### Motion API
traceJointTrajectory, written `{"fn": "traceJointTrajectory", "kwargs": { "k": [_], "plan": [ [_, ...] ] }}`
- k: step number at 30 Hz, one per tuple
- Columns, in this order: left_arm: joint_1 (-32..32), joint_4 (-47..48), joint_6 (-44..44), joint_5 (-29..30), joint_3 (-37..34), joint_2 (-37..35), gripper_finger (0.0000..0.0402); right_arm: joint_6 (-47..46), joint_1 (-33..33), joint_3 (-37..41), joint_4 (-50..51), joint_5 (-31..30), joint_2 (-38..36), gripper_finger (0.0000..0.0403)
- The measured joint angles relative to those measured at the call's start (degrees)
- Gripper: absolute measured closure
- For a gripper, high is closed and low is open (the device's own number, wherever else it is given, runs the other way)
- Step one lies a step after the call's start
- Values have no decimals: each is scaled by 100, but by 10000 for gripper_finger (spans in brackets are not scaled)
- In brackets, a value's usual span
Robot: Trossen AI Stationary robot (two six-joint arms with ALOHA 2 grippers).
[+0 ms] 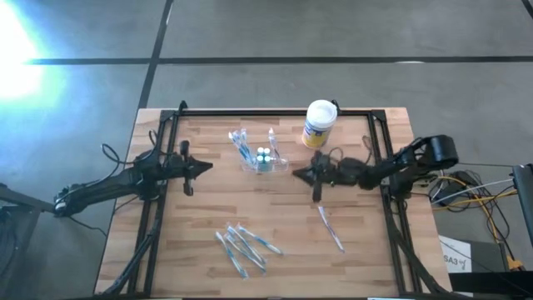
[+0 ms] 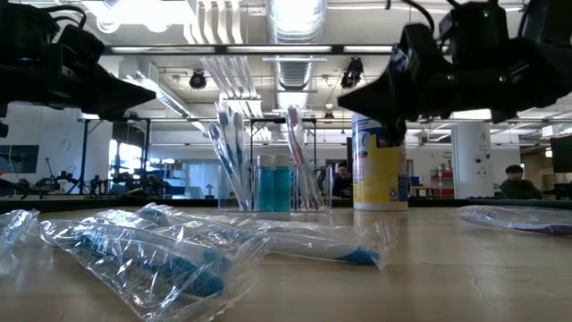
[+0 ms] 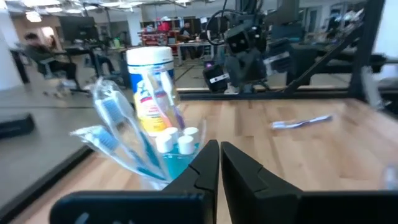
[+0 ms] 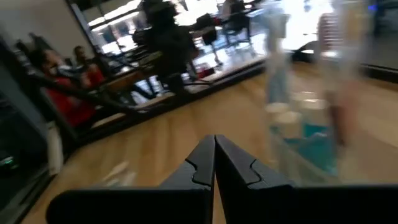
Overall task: Pick & Place toothbrushing station
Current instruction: Put the blue toothbrush into the transparent organizer
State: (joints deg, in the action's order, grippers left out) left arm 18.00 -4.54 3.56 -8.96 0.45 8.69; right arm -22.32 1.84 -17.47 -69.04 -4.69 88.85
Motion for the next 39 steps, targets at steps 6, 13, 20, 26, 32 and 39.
{"fn": "traceJointTrajectory", "kwargs": {
  "k": [6, 13, 20, 26, 32, 39],
  "plan": [
    [0, 34, 50, -163, -2, 0, 381, 302, -872, -844, 409, -412, 306, 394],
    [0, 103, 108, -166, -4, 1, 390, 49, -1653, -2254, 3647, -1547, -34, 394],
    [0, -56, 65, -239, -7, -9, 397, -632, -2314, -4069, 7096, -2246, 232, 394],
    [-4, -139, 242, -756, -11, -20, 398, -777, -2705, -4902, 7593, -2380, 718, 394],
    [-4, -160, 195, -809, -11, -85, 378, -1090, -2865, -5584, 7667, -2368, 1382, 394],
    [0, -171, -25, -858, -11, -107, 368, -2240, -2861, -6586, 8817, -2060, 2196, 359]
  ]
}}
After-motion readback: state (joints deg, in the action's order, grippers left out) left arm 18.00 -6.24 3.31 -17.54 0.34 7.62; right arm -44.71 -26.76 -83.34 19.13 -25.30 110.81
